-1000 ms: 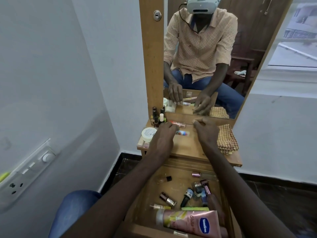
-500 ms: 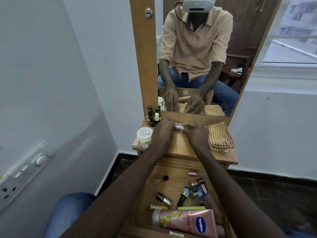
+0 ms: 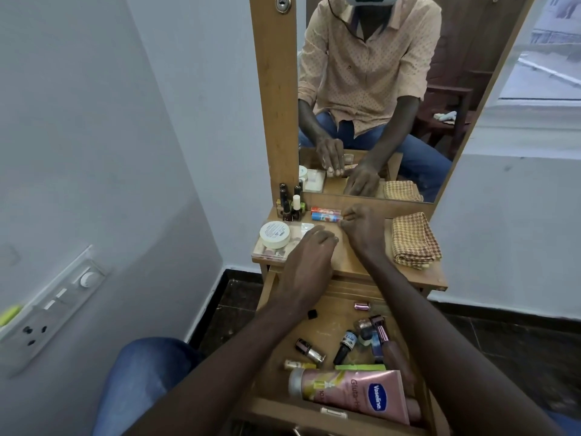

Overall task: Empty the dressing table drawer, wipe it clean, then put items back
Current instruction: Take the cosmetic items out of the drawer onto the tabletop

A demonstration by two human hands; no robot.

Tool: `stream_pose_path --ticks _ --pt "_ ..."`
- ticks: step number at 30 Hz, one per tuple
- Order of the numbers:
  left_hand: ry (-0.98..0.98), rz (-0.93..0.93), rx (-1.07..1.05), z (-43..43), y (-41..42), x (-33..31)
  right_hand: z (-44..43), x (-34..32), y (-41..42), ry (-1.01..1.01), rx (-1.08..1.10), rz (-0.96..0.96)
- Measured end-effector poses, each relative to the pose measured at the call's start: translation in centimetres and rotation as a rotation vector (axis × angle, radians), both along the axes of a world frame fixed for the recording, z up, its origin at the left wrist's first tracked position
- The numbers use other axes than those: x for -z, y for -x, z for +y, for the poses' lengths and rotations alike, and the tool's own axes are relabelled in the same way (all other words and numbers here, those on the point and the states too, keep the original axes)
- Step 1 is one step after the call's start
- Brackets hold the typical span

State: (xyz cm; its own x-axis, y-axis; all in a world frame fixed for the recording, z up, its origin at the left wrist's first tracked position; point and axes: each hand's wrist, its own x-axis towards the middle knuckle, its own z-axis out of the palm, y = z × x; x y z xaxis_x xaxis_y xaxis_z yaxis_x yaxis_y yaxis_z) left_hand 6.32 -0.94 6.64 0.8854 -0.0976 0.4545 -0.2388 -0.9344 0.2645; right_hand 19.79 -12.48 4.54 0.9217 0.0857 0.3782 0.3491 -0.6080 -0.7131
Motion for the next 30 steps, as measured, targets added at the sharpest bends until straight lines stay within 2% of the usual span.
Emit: stream_pose_path --ticks 6,11,16,20,25,30 --pt "0.084 -0.024 0.122 2.6 4.0 2.4 -1.4 -0.7 1.4 0.067 -0.038 -0.068" --pt "0.010 -0.026 0.112 3.0 6.9 4.0 -3.7 -1.8 5.4 0.099 -0.063 -0.125" --pt "-0.048 0.156 0.014 2.7 8.3 4.9 -6.7 -2.3 10.5 0.025 -0.144 -0.170" --pt "-0.110 0.284 -0.054 2.6 8.8 5.5 -9.2 -1.4 12.4 0.092 -0.250 -0.133" --pt "-0.148 0.376 -0.118 2.6 8.8 6.4 -12.1 -1.2 13.7 0.154 -0.206 -0.023" --pt "-0.161 0.385 -0.134 2.7 8.7 7.5 -13.8 0.3 14.6 0.207 -0.184 0.122"
